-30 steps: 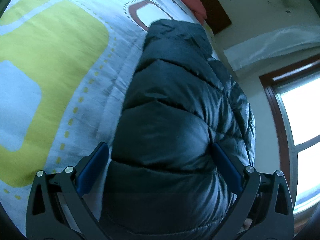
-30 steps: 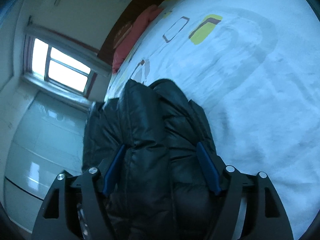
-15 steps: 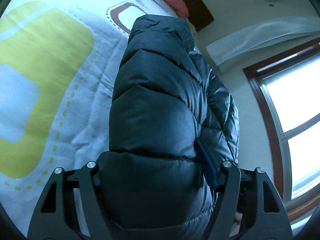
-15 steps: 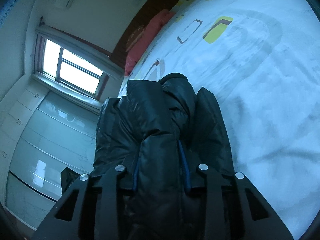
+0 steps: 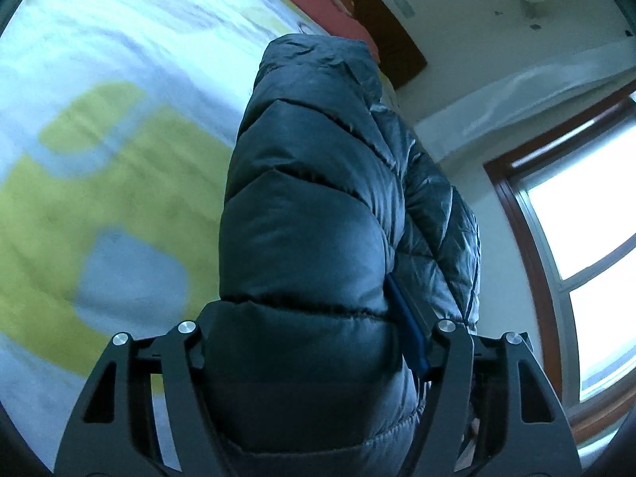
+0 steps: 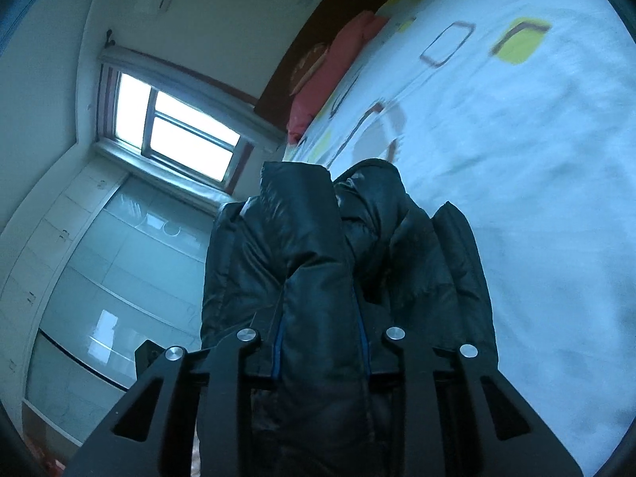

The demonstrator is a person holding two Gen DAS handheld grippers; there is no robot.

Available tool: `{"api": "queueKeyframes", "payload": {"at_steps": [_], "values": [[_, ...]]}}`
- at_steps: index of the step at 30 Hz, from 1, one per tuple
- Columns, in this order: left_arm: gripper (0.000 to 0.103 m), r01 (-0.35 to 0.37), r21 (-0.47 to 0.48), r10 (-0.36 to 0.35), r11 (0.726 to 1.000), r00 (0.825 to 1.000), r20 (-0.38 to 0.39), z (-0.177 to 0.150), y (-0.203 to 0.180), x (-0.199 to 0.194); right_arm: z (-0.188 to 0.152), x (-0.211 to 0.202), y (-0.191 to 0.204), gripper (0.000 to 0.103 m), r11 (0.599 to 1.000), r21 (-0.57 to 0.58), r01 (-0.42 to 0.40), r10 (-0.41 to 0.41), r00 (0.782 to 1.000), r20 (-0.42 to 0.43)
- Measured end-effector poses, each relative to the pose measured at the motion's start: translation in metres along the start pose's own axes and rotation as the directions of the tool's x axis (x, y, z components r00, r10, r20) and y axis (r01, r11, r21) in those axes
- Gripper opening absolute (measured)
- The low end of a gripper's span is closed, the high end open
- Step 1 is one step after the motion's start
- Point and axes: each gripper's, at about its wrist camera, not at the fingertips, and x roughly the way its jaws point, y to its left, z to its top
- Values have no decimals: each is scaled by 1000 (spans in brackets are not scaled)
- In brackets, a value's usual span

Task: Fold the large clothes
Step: 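Lower the folded jacket bundle onto the duvet with both grippers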

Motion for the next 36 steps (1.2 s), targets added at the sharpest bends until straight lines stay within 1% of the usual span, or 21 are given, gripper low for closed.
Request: {"api": "queueKeyframes", "payload": {"at_steps": [1, 4, 7, 12, 15, 17, 18, 19, 20, 21, 22, 23, 25, 27, 29, 31, 32, 33, 34, 35, 36], "values": [[67, -5, -3, 5, 1000, 1000, 4, 9, 6, -2, 1, 15, 2, 27, 1000, 12, -10, 10, 1000, -10], [67, -13, -24, 13, 1000, 1000, -4, 32, 28, -3, 2, 41, 2, 27, 999, 39, -21, 23, 999, -35], [67, -14, -54, 13, 998, 1000, -18, 51, 47, 2, 2, 65, 2, 27, 998, 58, -13, 16, 999, -48], [70, -17, -86, 14, 996, 999, -30, 62, 66, 17, -1, 75, -9, 27, 994, 108, -2, 8, 999, -52], [72, -9, -90, 6, 996, 1000, -29, 61, 65, 20, -1, 73, -5, 29, 996, 82, 29, -24, 998, -61], [74, 11, -99, -14, 995, 999, -33, 61, 65, 17, 1, 71, 0, 35, 997, 51, 56, -53, 996, -67], [75, 12, -103, -15, 995, 999, -32, 61, 66, 14, 2, 69, 3, 39, 997, 33, 69, -67, 996, -66], [78, 6, -101, -8, 995, 1000, -28, 60, 67, 9, 3, 67, 4, 47, 997, 23, 78, -76, 995, -63], [79, 3, -99, -5, 995, 1000, -26, 60, 69, 4, 4, 63, 6, 53, 995, 14, 95, -94, 994, -53], [80, 2, -96, -4, 995, 1000, -23, 58, 68, -1, 5, 58, 6, 62, 995, 16, 100, -99, 994, -42], [82, 7, -93, -9, 996, 1000, -21, 56, 67, -8, 4, 53, 5, 68, 995, 24, 102, -101, 994, -35], [86, 11, -90, -13, 996, 1000, -19, 53, 68, -14, 4, 51, 3, 70, 994, 31, 107, -105, 994, -34], [90, 15, -86, -16, 996, 1000, -17, 47, 69, -22, 1, 49, -1, 72, 993, 40, 115, -113, 992, -51], [92, 13, -94, -16, 996, 999, -32, 41, 73, -22, 0, 52, -6, 73, 992, 43, 116, -114, 991, -64], [93, 34, -128, -41, 991, 998, -51, 37, 80, -18, -1, 55, -9, 73, 992, 62, 109, -104, 992, -73], [93, 70, -174, -80, 982, 995, -53, 33, 89, -13, -2, 58, -12, 73, 992, 76, 97, -90, 992, -91], [86, 73, -164, -81, 984, 996, -45, 33, 88, -13, -4, 59, -11, 70, 992, 78, 96, -88, 991, -103], [76, 93, -151, -100, 984, 994, -42, 33, 85, -14, -5, 59, -10, 50, 993, 87, 77, -68, 991, -111], [72, 90, -149, -97, 985, 994, -41, 33, 83, -16, -5, 59, -9, 41, 993, 96, 65, -54, 992, -111], [69, 87, -150, -93, 985, 995, -36, 33, 80, -18, -4, 58, -8, 38, 994, 95, 49, -39, 994, -104], [68, 82, -145, -87, 986, 996, -30, 34, 77, -19, -4, 58, -8, 36, 995, 84, 50, -41, 994, -98]]}}
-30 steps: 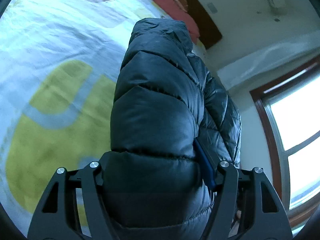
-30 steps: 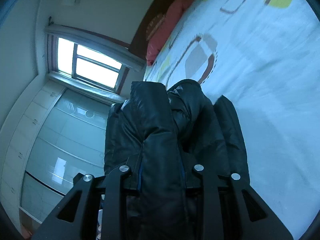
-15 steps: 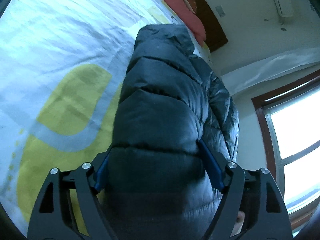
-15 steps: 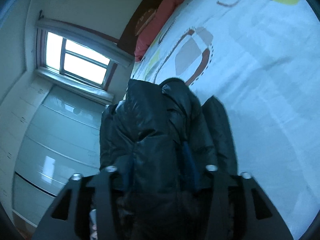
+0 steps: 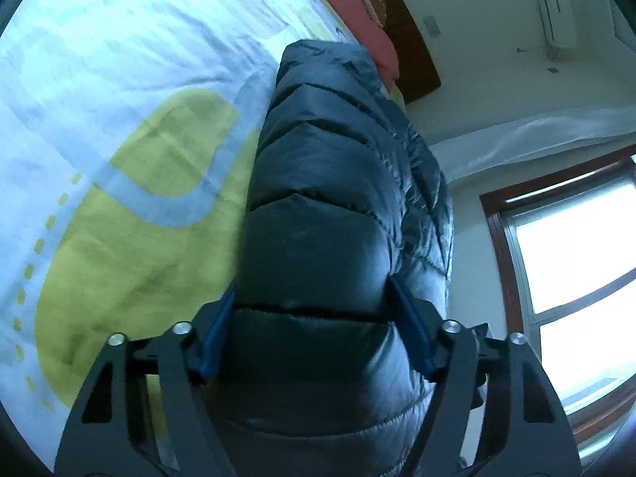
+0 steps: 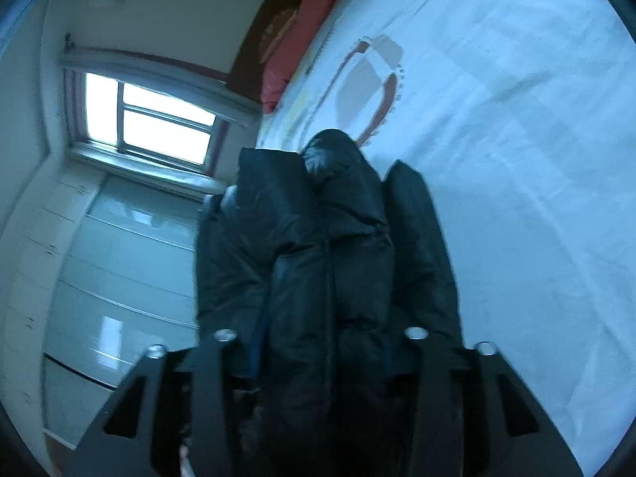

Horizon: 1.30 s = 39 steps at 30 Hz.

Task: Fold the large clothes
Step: 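Lower the folded jacket bundle onto the duvet with both grippers, then open both grippers and pull them back from the folded jacket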

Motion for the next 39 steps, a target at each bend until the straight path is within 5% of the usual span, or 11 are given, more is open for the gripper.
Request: {"api": "queueKeyframes", "payload": {"at_steps": [4, 9, 13, 17, 19, 22, 26, 34, 39], "values": [[67, -48, 54, 47, 997, 999, 20, 0, 0, 7, -1, 9, -20, 34, 996, 72, -51, 51, 999, 3], [68, -58, 63, 57, 996, 998, 21, -2, -3, 3, -3, 2, -10, 37, 999, 39, -9, 9, 1000, 0], [80, -94, 89, 92, 992, 995, 35, -15, -12, -14, -9, -13, 0, 64, 1000, 8, 28, -28, 1000, -10], [85, -114, 149, 108, 982, 993, 46, -35, -17, -29, -32, -34, 3, 71, 999, -27, 28, -29, 999, -32], [81, -109, 156, 102, 982, 993, 54, -46, -14, -34, -41, -39, 1, 70, 999, -32, 36, -37, 999, -22], [67, -136, 169, 123, 976, 989, 83, -51, -11, -37, -41, -35, -5, 47, 999, -4, 47, -47, 998, -44], [71, -150, 156, 138, 976, 987, 85, -48, -10, -38, -42, -35, -4, 46, 999, 20, 37, -36, 999, -36], [83, -292, 161, 272, 943, 953, 136, -70, -23, -61, -63, -64, 4, 63, 995, 19, 94, -94, 996, -10], [85, -414, 250, 366, 875, 905, 218, -92, -43, -70, -88, -85, 24, 68, 965, -100, 241, -238, 970, 44]]}}
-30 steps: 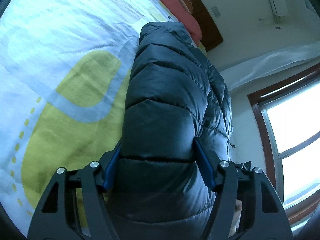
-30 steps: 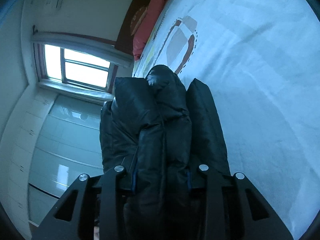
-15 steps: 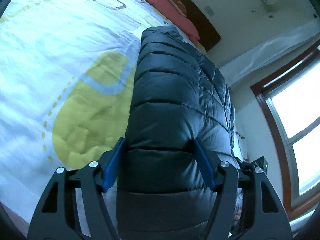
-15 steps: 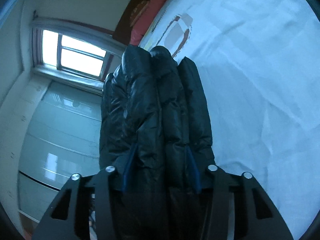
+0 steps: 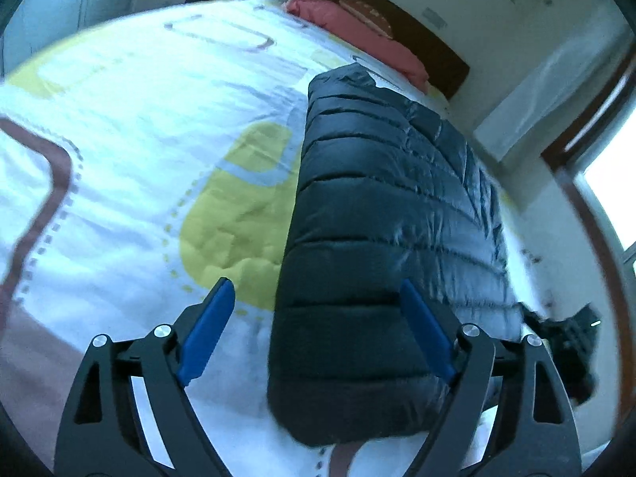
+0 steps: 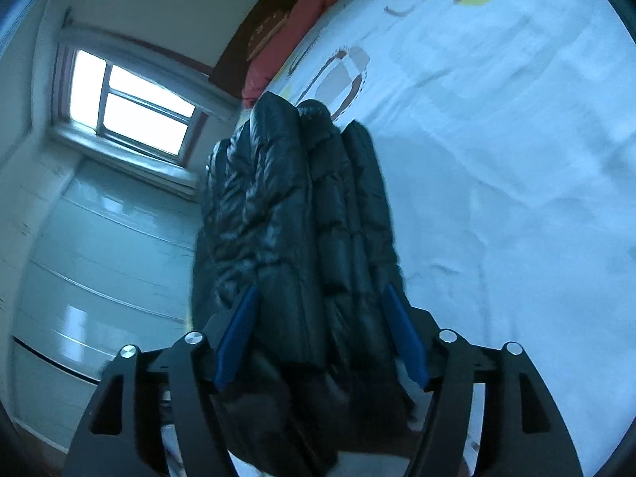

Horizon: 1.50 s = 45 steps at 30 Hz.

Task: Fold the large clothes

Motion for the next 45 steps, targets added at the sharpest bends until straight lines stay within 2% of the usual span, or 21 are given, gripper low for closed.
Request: {"api": "queueKeyframes", "payload": {"at_steps": [3, 7, 10, 13, 15, 19, 26, 35, 45], "values": [[86, -58, 64, 56, 996, 998, 32, -10, -12, -10, -13, -11, 10, 68, 993, -70, 92, -91, 996, 21], [90, -134, 138, 124, 981, 989, 81, -25, -24, -24, -33, -25, 25, 68, 960, -155, 232, -223, 972, 73], [92, -179, 171, 159, 969, 979, 126, -35, -31, -36, -43, -34, 37, 68, 931, -201, 304, -285, 951, 120], [92, -209, 195, 182, 958, 972, 148, -41, -39, -47, -53, -42, 49, 69, 906, -241, 348, -316, 935, 161], [93, -228, 211, 196, 951, 967, 162, -45, -44, -53, -57, -44, 57, 75, 892, -263, 367, -327, 927, 184], [93, -271, 244, 221, 931, 952, 213, -54, -57, -68, -70, -48, 73, 75, 854, -316, 413, -357, 908, 222], [97, -291, 251, 222, 923, 937, 269, -59, -71, -95, -85, -61, 101, 76, 809, -379, 450, -362, 888, 283], [97, -296, 249, 208, 922, 922, 326, -62, -84, -127, -101, -85, 134, 76, 787, -422, 451, -316, 881, 352], [97, -297, 243, 200, 923, 913, 355, -64, -89, -145, -107, -99, 144, 80, 773, -433, 464, -300, 868, 396]]}}
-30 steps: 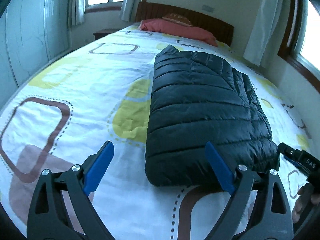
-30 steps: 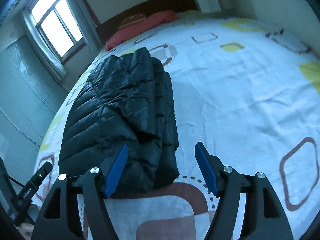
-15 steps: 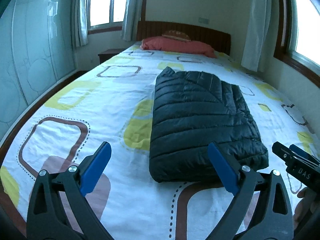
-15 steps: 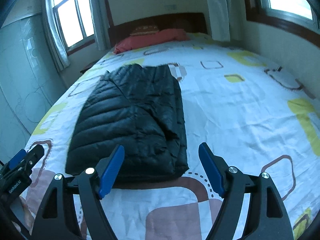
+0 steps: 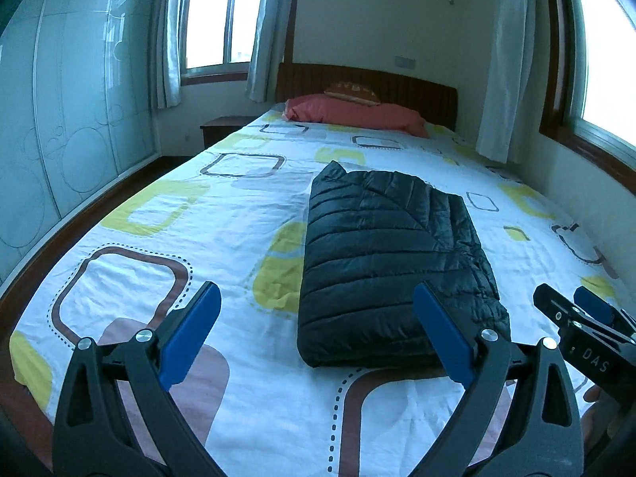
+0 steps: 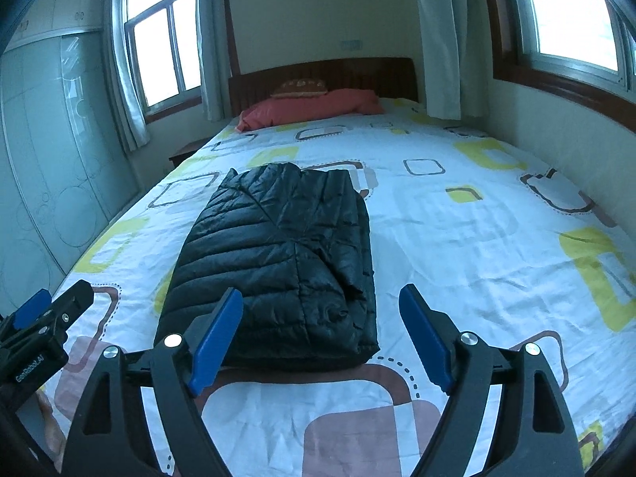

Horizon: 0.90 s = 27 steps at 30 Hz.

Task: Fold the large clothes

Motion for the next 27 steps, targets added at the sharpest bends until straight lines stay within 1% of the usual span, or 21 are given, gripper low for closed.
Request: {"api": "queueKeyframes", "payload": {"at_steps": [11, 27], "values": [[98, -8, 3, 8, 1000, 1000, 13, -1, -1, -6, -1, -3, 0, 80, 1000, -4, 1, -1, 1000, 5], [98, -6, 0, 6, 1000, 1000, 13, -3, -1, -10, -3, -5, -1, 80, 1000, -4, -3, 3, 1000, 2]]}}
